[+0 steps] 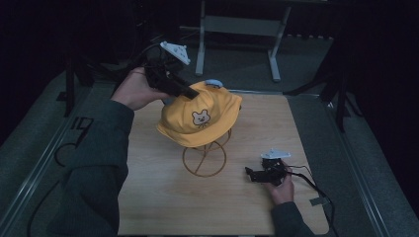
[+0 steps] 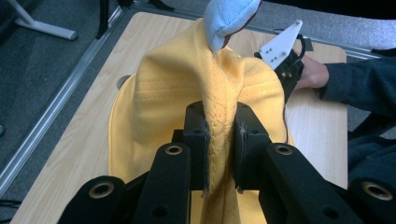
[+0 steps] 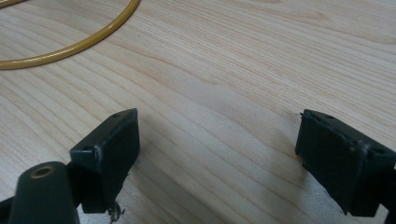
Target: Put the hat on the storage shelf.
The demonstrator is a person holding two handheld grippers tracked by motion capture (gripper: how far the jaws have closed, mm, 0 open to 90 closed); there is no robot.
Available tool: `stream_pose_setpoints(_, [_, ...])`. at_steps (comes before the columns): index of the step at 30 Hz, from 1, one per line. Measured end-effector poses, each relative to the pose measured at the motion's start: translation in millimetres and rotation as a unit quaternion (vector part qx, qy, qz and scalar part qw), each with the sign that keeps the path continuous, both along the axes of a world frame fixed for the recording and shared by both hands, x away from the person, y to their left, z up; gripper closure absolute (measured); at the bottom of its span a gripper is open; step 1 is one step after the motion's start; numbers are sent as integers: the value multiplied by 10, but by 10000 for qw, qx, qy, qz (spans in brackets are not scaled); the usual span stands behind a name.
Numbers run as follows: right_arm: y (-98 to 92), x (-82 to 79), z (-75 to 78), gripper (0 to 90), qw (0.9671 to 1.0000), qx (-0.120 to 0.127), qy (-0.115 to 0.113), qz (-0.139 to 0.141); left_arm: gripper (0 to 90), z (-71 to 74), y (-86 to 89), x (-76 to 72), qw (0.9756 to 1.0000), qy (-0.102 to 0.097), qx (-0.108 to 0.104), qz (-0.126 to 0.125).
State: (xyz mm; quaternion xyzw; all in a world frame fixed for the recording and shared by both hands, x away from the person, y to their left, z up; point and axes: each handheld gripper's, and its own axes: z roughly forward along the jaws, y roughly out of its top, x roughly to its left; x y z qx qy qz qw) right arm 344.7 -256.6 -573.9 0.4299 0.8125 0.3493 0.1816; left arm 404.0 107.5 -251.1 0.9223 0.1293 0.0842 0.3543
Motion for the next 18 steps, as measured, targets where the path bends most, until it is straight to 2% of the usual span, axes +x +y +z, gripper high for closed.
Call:
stream_pose_setpoints(10, [0,0,1,135,10000,1,6,-4,770,-97,-166,50,10000,46,14,-22])
stream_pose_setpoints(18, [0,-1,1,135,10000,3,6,-6,758,-221,-319,63,9998,48,135,-99])
